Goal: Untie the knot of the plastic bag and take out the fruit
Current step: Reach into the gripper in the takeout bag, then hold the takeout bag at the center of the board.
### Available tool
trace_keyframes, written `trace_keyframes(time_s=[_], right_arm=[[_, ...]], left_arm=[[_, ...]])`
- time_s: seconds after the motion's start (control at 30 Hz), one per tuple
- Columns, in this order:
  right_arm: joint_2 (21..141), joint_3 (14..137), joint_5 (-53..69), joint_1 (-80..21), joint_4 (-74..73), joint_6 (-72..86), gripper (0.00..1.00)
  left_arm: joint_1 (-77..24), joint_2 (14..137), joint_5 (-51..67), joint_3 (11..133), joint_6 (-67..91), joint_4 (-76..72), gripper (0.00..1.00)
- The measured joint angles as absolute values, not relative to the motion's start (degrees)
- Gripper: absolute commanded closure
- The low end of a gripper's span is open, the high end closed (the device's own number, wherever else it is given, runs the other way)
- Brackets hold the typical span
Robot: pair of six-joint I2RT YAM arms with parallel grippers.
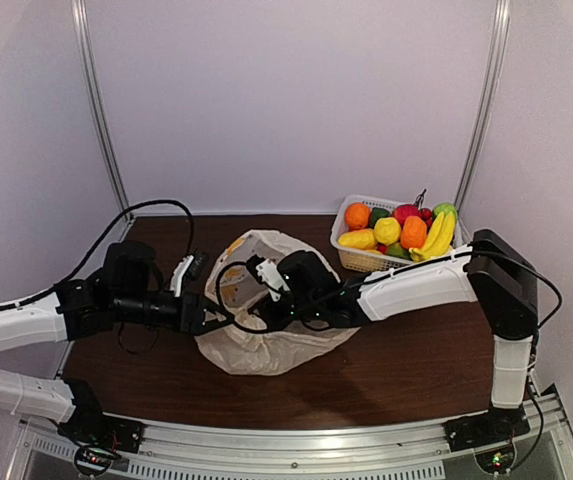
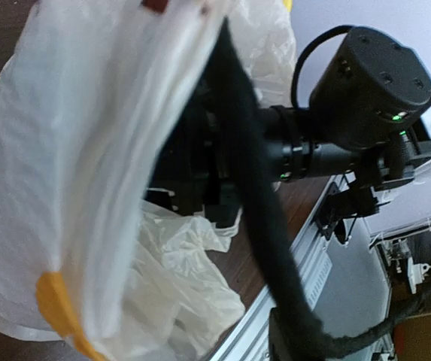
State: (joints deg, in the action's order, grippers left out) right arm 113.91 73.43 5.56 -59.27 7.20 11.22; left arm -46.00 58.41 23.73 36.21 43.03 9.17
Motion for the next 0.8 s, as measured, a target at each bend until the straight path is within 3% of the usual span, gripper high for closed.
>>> trace_keyframes(time_s=[0.1, 0.27, 0.43, 0.57, 0.8], right_arm=[[113.9, 72.6, 5.9, -58.0, 8.1, 13.1, 0.57], [113.9, 71.6, 6.2, -56.8, 8.9, 14.9, 0.57], [113.9, 70.8, 6.6, -56.7, 9.1, 15.6, 0.56], [113.9, 70.6, 6.8, -56.6, 9.5, 15.9, 0.56], [113.8, 70.1, 7.6, -56.3, 9.7, 16.4, 0.55]], left_arm=[[-46.2, 56.7, 21.5, 38.8, 41.5, 11.8, 0.20], [-45.4, 52.4, 16.8, 40.2, 40.6, 17.4, 0.03], [-41.4, 46.3, 13.8, 39.8, 40.6, 23.0, 0.02], [-30.9, 43.8, 16.1, 36.5, 40.6, 23.1, 0.02], [-21.3, 55.1, 20.5, 33.9, 40.5, 17.6, 0.02]])
